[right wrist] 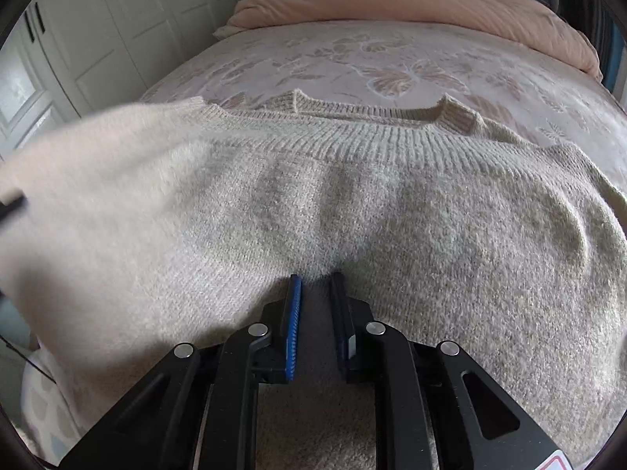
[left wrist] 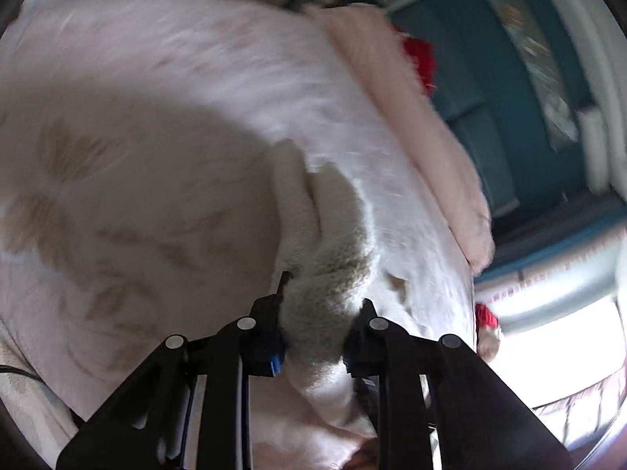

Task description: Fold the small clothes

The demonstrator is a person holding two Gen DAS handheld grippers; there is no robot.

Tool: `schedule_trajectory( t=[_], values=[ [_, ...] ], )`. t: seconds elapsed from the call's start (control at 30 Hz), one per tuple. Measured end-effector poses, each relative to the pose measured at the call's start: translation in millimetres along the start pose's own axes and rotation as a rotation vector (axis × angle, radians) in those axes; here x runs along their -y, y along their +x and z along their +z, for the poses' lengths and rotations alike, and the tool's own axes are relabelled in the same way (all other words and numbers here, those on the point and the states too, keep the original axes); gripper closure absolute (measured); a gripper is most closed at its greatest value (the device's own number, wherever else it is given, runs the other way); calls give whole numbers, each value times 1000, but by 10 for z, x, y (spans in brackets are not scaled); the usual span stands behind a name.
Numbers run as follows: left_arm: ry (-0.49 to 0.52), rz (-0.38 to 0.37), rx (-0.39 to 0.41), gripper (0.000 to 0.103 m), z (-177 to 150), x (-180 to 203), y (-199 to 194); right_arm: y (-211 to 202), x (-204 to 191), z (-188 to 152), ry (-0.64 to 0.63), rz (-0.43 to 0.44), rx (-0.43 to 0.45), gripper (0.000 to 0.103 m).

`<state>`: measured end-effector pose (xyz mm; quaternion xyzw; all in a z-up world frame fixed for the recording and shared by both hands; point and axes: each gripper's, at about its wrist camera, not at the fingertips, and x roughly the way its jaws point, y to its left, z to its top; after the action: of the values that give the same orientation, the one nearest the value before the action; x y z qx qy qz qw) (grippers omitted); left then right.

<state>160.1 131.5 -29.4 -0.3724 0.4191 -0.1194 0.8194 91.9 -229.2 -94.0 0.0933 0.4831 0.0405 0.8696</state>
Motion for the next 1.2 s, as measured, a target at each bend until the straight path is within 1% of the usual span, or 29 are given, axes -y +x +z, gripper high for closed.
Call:
schedule_trajectory(
  t=[0.07, 0.17, 0.27, 0.33, 0.4, 0.5, 0.6, 0.63, 0.67, 0.7, 0.73, 0.77, 0.8, 0.87, 0.9, 0.93, 0.97, 1.0, 1.03, 1.07, 1.1, 1.13, 1.17, 1.2],
  values=[
    [84, -26, 3, 83, -62, 330, -37, 5, 18, 8, -3, 7, 10, 88],
    [176, -22, 6, 83, -159, 698, -2, -3, -3, -20, -10, 9, 20, 88],
    [202, -8, 0, 83, -210, 853, 36, -3, 17, -7, 2, 27, 19, 88],
    [220, 41, 19, 83, -224, 887, 39, -72, 62, 29, 13, 53, 13, 88],
    [210, 79, 26, 83, -159, 812, 53, -235, 116, 60, 39, 72, 16, 87],
    [141, 135, 20, 83, -66, 477, 36, -478, 250, 48, 59, 89, 47, 87],
    [72, 198, 5, 83, 24, 114, 76, -715, 414, -28, 36, 42, 71, 87],
    [48, 207, -6, 83, 43, 0, 87, -779, 482, -68, 34, 27, 75, 86],
    [19, 216, -24, 83, 57, -148, 106, -891, 631, -154, 44, -14, 86, 84],
    [2, 226, -35, 83, 52, -234, 103, -968, 766, -226, 67, -51, 94, 76],
    [-15, 228, -47, 83, 48, -322, 114, -1054, 942, -311, 107, -94, 104, 64],
    [-34, 220, -66, 82, 34, -439, 136, -1150, 1154, -398, 162, -139, 117, 58],
    [-42, 221, -72, 82, 27, -490, 140, -1283, 1452, -547, 246, -191, 132, 55],
    [-53, 217, -82, 82, -9, -600, 177, -1402, 1826, -743, 348, -237, 119, 52],
    [-52, 223, -86, 82, -33, -625, 196, -1412, 2042, -864, 409, -223, 86, 52],
    [-48, 232, -91, 81, -56, -651, 222, -1392, 2126, -915, 441, -193, 67, 52],
    [-46, 238, -93, 81, -79, -659, 234, -1355, 2203, -959, 476, -136, 53, 52],
    [-50, 244, -93, 81, -85, -654, 252, -1291, 2251, -999, 512, -51, 46, 51],
    [-64, 244, -88, 80, -89, -657, 253, -1229, 2263, -1016, 534, 1, 43, 48],
    [-68, 243, -86, 80, -98, -645, 241, -1135, 2247, -1013, 553, 43, 42, 46],
    [-71, 246, -86, 80, -99, -645, 240, -1088, 2216, -1001, 556, 45, 53, 46],
    [-73, 248, -88, 80, -84, -644, 239, -1052, 2188, -972, 554, 42, 66, 60],
    [-87, 242, -91, 81, -78, -649, 222, -1029, 2165, -933, 551, 45, 72, 82],
    [-98, 231, -88, 82, -63, -623, 220, -1029, 2164, -877, 559, 77, 74, 88]
  ],
)
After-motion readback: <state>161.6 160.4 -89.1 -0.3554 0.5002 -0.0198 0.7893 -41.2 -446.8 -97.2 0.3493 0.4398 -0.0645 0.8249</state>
